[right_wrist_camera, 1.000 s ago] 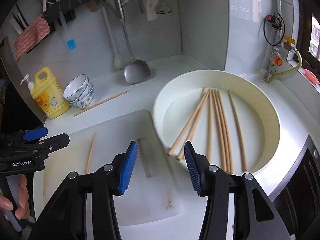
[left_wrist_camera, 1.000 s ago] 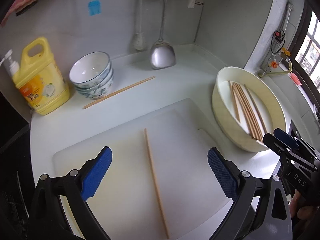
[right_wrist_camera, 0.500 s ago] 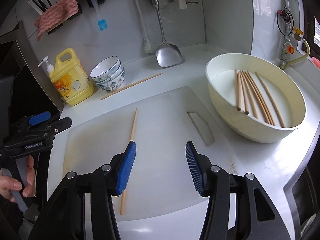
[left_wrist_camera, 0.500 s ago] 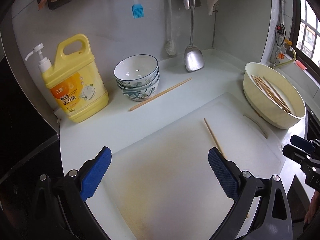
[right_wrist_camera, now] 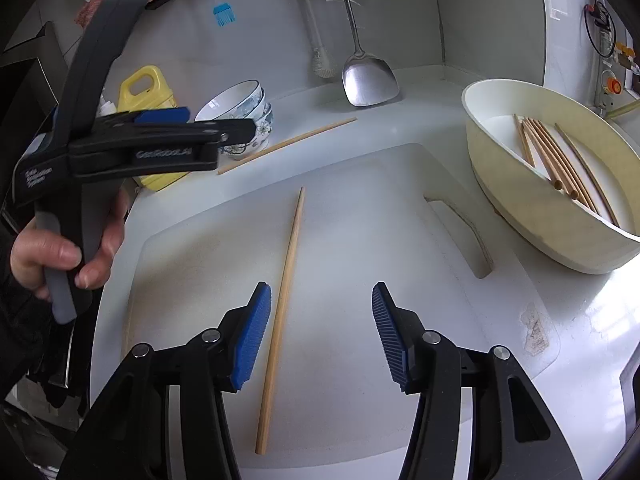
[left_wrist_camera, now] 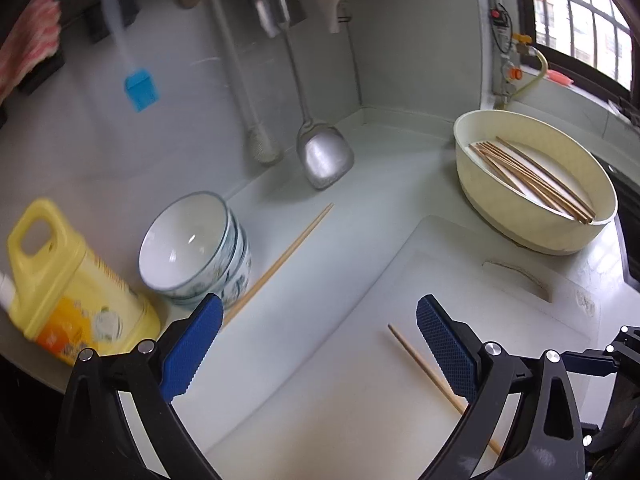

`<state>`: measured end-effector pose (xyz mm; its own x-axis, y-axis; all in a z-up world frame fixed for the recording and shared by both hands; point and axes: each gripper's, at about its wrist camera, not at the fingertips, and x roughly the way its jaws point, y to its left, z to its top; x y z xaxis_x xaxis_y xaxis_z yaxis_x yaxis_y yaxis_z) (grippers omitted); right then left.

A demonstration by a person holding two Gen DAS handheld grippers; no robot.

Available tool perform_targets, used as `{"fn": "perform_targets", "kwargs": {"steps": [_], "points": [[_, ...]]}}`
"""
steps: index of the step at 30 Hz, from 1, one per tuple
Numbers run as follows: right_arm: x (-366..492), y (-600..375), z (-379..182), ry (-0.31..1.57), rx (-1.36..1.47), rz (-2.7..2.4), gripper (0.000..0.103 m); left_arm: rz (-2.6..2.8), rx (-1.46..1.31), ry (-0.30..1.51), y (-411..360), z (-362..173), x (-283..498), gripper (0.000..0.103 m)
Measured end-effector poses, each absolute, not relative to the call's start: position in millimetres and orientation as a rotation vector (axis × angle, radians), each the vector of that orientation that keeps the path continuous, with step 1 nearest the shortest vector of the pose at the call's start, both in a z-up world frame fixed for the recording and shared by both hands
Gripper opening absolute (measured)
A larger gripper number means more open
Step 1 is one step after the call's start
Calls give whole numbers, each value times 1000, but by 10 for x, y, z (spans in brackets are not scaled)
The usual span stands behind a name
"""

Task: Organize utensils
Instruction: 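Close the left tool on the chopstick beside the bowls while the right tool closes on the last board chopstick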

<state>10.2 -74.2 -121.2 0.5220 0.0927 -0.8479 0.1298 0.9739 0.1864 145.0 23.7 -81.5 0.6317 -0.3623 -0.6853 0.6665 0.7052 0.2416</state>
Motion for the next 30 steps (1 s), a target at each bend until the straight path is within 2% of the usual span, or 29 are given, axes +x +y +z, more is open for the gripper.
{"fn": "perform_targets", "kwargs": {"steps": [13,30], "points": [[-12,-361,-1417,1002,170,-187,51,-945,647,576,-308,-1030,1913,96],[-47,-82,-1613,997,138,-310,51,-1032,663,641,-478,-1469,2356,96]]}}
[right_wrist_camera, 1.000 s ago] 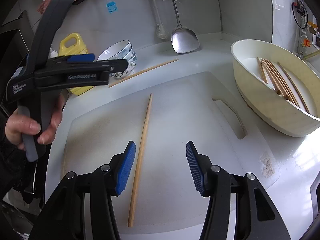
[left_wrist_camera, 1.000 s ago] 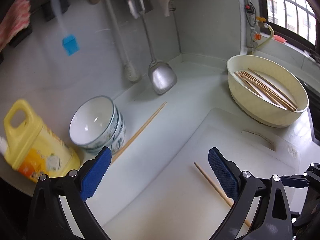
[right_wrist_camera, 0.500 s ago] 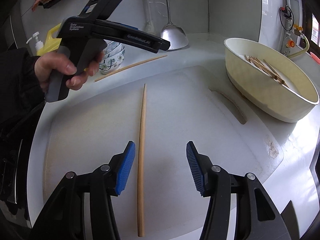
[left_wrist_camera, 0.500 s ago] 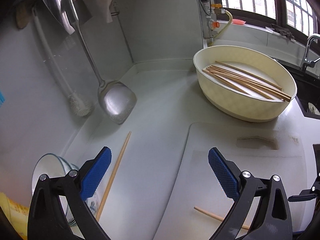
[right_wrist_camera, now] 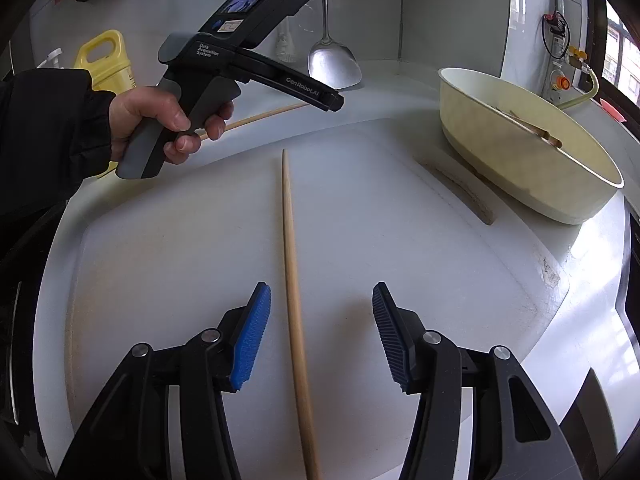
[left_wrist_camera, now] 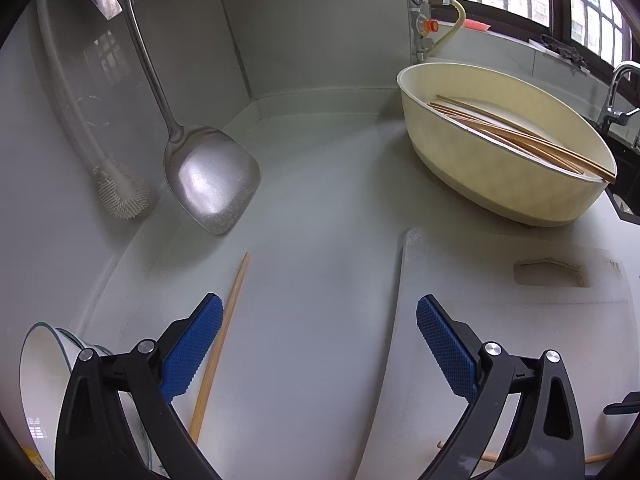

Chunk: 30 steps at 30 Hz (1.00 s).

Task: Organize utensils
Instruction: 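Close the left tool on the chopstick beside the bowls while the right tool closes on the last board chopstick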

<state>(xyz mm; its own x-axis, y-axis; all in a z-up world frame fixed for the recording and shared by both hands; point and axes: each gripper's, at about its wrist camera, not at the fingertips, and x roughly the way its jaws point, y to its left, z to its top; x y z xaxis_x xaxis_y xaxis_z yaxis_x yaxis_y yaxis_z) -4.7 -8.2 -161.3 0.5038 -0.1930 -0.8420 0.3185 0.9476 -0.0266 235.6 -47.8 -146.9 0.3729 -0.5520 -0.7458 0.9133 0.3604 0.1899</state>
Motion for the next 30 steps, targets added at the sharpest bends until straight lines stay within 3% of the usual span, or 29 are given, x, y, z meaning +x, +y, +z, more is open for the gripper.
{"fn": "perform_targets", "kwargs": {"steps": [23,30], "points": [[-72,70,-1627,951,155,-350,51,-1060,741,605,-341,-1793,2530,96],[-78,16,-1629,934,170,-332,51,-1090,661,742,-405,-1844,2771,95]]}}
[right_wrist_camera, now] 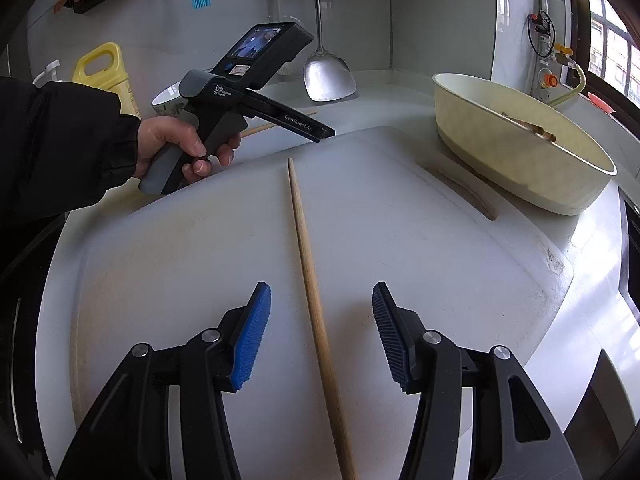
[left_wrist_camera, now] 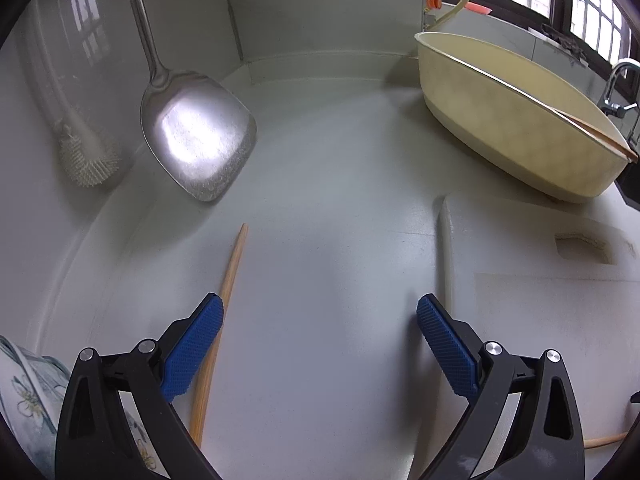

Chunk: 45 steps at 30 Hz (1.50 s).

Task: Organize utensils
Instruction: 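Close the left tool on the chopstick beside the bowls while the right tool closes on the last board chopstick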

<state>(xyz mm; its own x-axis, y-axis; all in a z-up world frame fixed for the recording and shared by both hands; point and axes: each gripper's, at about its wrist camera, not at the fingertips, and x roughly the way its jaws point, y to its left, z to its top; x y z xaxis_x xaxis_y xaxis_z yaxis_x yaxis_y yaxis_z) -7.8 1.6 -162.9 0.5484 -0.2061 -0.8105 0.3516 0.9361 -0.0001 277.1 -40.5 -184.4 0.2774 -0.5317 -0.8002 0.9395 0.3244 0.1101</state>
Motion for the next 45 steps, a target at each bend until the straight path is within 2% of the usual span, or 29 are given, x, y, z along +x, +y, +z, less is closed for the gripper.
{"fn": "perform_targets", "kwargs": {"steps": [8,12,22,37,41,45], "points": [[-53,-18,-1631,931,178,-320,51,-1151,633,800,-338,-1854,2871,90],[-48,-14,-1631,932,175,-322,51,-1141,610,795,-289,-1822,2926,77],[-32,-60,-1655,935,167,-323,51,-1094,630,712,-290,-1752,2906,75],[-53,-67,-1656,931,173,-309,51,-1030,583,796,-192,-1806,3180,77],[-40,-87,-1654,933,170,-310,51,-1021,570,809,-122,-1829,3165,84],[-16,-83,-1657,940,155,-312,51,-1019,561,809,-103,-1833,3150,82]]}}
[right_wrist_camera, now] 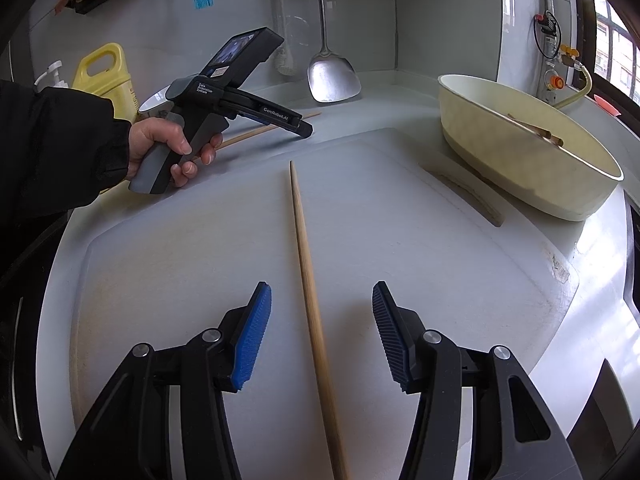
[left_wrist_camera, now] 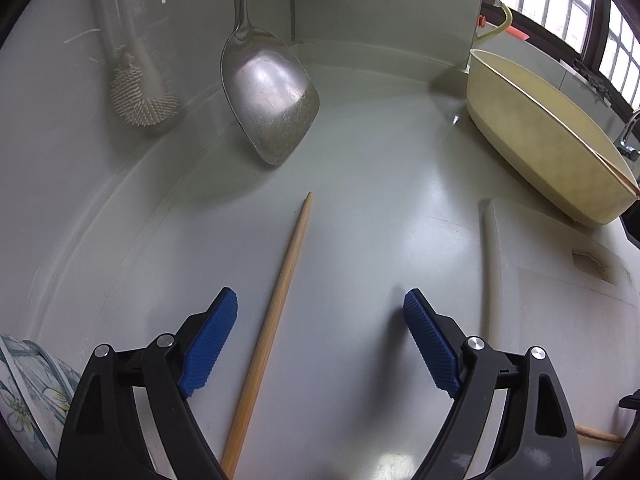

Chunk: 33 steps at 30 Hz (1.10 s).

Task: Organize utensils
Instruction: 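Close the left tool on the chopstick beside the bowls while the right tool closes on the last board chopstick, then carry both chopsticks into the cream basin and open both tools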

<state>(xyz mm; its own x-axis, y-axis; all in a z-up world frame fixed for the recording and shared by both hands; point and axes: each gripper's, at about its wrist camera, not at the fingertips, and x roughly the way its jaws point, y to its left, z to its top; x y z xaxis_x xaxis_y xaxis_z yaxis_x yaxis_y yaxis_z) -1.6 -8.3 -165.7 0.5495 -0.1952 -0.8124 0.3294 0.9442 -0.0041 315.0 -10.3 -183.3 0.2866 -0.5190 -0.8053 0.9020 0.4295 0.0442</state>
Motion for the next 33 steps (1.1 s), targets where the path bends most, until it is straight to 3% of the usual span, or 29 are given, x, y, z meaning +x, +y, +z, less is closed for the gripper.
{"fn": "perform_targets", "kwargs": {"steps": [6,8,10,12,16,17,33], "points": [[44,-40,-1682,962,85,-307,50,-1014,548,805,-51,-1821,3114,67],[68,-40,-1686,968,68,-294,47,-1005,539,798,2,-1803,3100,54],[85,-44,-1688,973,66,-279,42,-993,531,798,58,-1783,3093,30],[93,-38,-1691,976,64,-264,34,-985,534,800,83,-1775,3074,18],[117,13,-1702,973,47,-249,19,-965,537,803,100,-1769,3044,9],[119,19,-1704,972,42,-249,6,-960,539,800,102,-1769,3031,7],[92,-61,-1599,923,106,-244,6,-905,488,773,90,-1560,3030,7]]}}
